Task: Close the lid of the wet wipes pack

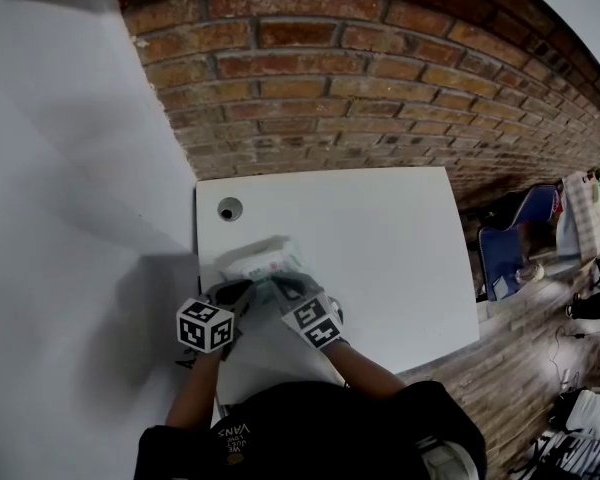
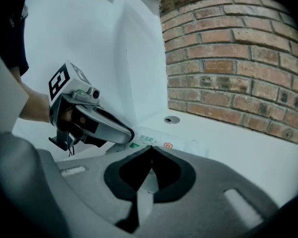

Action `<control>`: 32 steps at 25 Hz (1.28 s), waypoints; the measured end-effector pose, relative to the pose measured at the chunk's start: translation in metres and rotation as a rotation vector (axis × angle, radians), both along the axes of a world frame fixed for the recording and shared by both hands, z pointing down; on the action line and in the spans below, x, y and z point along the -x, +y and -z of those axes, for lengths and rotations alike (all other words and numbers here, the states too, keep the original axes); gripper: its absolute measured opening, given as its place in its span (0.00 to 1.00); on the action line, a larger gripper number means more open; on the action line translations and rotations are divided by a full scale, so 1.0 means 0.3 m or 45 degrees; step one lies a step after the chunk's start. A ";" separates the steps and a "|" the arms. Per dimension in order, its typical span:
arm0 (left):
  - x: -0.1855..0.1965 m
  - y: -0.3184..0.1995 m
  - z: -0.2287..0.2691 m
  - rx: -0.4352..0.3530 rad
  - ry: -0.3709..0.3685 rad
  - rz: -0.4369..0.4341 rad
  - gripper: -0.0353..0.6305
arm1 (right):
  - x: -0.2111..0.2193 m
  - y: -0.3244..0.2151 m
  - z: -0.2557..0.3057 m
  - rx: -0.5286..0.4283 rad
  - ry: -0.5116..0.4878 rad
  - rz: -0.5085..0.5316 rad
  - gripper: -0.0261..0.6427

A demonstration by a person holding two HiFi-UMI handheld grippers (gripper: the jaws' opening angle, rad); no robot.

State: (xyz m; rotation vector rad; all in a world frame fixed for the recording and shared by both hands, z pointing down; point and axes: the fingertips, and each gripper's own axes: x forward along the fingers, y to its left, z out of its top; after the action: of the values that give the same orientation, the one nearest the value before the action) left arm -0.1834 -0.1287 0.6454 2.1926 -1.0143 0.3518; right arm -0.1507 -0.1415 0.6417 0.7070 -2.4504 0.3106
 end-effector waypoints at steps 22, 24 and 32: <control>0.025 0.061 0.203 -0.234 -0.079 0.236 0.10 | -0.085 0.012 0.230 -0.130 -0.126 0.047 0.04; 0.020 0.069 0.225 -0.259 -0.090 0.266 0.10 | -0.100 0.015 0.251 -0.140 -0.139 0.059 0.04; -0.027 0.122 0.290 -0.314 -0.121 0.364 0.10 | -0.175 0.046 0.309 -0.161 -0.179 0.111 0.03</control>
State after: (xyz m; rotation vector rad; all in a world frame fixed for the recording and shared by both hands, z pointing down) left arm -0.1753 -0.0922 0.5582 2.2175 -1.4704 0.2088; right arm -0.0982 -0.1278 0.5490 0.6482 -2.6447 0.1776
